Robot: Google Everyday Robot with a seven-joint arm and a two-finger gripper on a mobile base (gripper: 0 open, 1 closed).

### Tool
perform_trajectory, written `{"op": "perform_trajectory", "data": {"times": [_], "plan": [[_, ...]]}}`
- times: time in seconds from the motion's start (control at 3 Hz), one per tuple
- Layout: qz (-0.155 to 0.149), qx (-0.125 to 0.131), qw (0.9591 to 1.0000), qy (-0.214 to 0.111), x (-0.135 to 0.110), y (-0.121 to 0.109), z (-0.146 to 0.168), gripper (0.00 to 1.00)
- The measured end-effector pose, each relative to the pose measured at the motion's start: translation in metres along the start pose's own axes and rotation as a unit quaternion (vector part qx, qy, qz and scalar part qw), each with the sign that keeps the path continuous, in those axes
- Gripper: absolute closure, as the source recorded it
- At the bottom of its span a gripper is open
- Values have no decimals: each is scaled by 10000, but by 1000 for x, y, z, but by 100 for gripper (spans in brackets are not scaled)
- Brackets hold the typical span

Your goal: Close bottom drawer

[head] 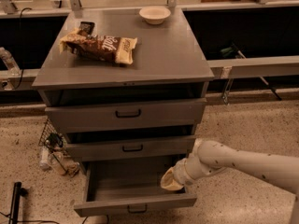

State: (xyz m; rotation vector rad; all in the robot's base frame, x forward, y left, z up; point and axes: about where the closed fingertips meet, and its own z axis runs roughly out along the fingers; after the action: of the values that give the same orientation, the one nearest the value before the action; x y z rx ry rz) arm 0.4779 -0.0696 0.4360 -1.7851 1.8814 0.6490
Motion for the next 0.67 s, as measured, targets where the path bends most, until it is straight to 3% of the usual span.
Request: {"op": "perform_trajectory", "data": {"times": [0.33,0.67], "plan": [[55,69,9999,119,34,-15,59,75],[53,41,9999,98,31,-12,56,52]]}}
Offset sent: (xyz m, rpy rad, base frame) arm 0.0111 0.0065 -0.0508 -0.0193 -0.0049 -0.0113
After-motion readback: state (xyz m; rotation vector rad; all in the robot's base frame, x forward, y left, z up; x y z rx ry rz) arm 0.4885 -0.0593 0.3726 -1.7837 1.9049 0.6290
